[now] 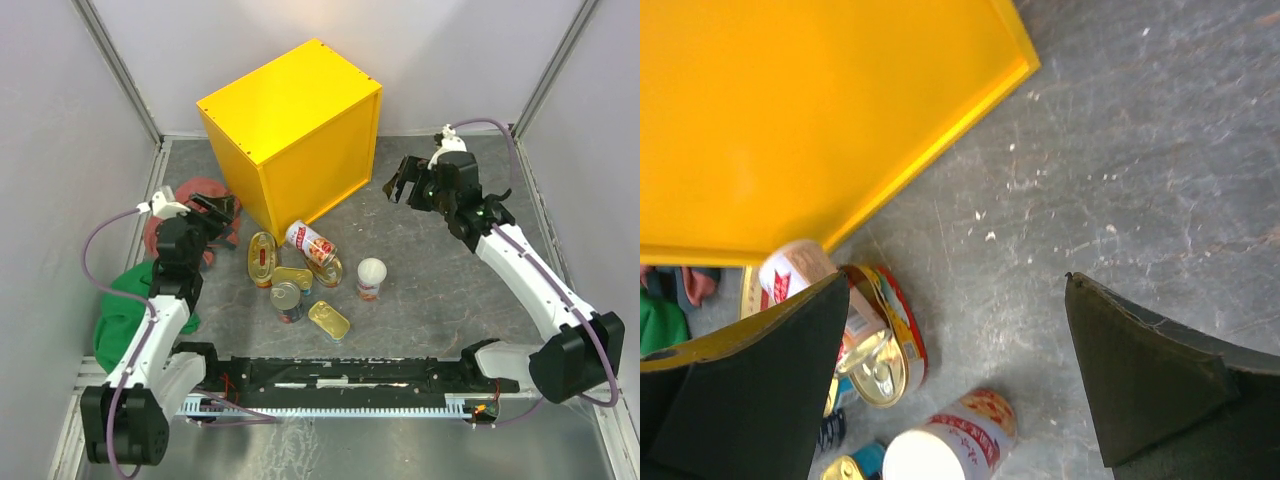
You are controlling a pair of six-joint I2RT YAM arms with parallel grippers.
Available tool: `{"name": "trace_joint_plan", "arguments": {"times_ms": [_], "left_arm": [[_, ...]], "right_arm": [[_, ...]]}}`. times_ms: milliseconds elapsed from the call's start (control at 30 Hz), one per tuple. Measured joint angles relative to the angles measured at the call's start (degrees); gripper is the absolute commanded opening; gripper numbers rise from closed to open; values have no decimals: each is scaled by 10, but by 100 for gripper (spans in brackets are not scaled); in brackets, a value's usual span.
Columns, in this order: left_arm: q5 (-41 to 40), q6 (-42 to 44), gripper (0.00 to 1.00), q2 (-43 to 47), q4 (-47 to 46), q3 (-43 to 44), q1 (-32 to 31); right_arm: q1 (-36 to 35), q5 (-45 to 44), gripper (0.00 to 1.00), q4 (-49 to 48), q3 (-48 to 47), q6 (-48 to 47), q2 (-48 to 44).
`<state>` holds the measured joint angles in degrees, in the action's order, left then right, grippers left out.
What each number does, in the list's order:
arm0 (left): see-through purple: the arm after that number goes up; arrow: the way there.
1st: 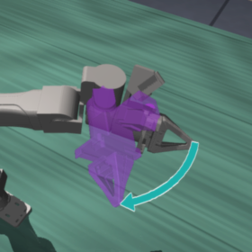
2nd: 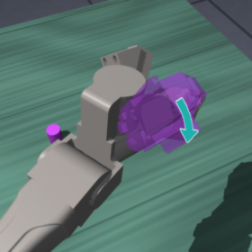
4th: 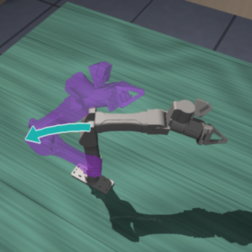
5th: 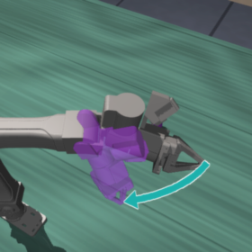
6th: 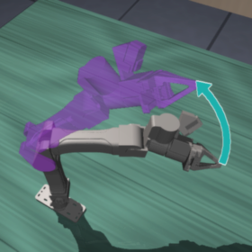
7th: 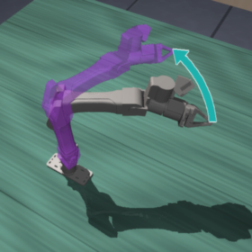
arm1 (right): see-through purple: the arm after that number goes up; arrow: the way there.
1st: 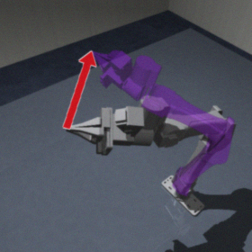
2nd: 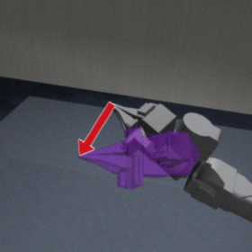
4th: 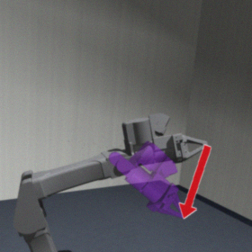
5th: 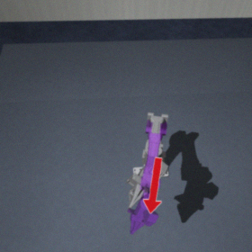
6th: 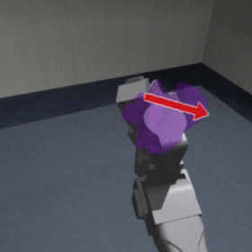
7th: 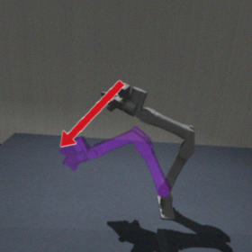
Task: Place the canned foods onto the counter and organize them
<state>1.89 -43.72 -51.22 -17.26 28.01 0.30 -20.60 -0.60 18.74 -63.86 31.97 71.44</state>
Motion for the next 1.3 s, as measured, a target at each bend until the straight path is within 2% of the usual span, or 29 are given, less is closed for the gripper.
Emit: {"name": "trace_joint_plan", "arguments": {"times_ms": [100,267,433,767,1033,1300], "left_arm": [[-20,10,80,25,63,9,-59],[-77,21,81,44,168,14,-175],[-111,22,81,61,250,14,-230],[-119,20,81,76,322,17,-286],[-117,-5,82,59,326,31,-305],[-102,-32,82,66,321,31,-310]], "right_arm": [[-17,7,97,25,-7,-8,16],[-91,-3,97,88,-7,-25,17],[-175,-43,97,146,-7,-38,7],[-296,-126,97,228,17,-37,-39],[-315,-167,93,237,65,-22,-63],[-317,-174,93,185,147,-18,-89]]}}
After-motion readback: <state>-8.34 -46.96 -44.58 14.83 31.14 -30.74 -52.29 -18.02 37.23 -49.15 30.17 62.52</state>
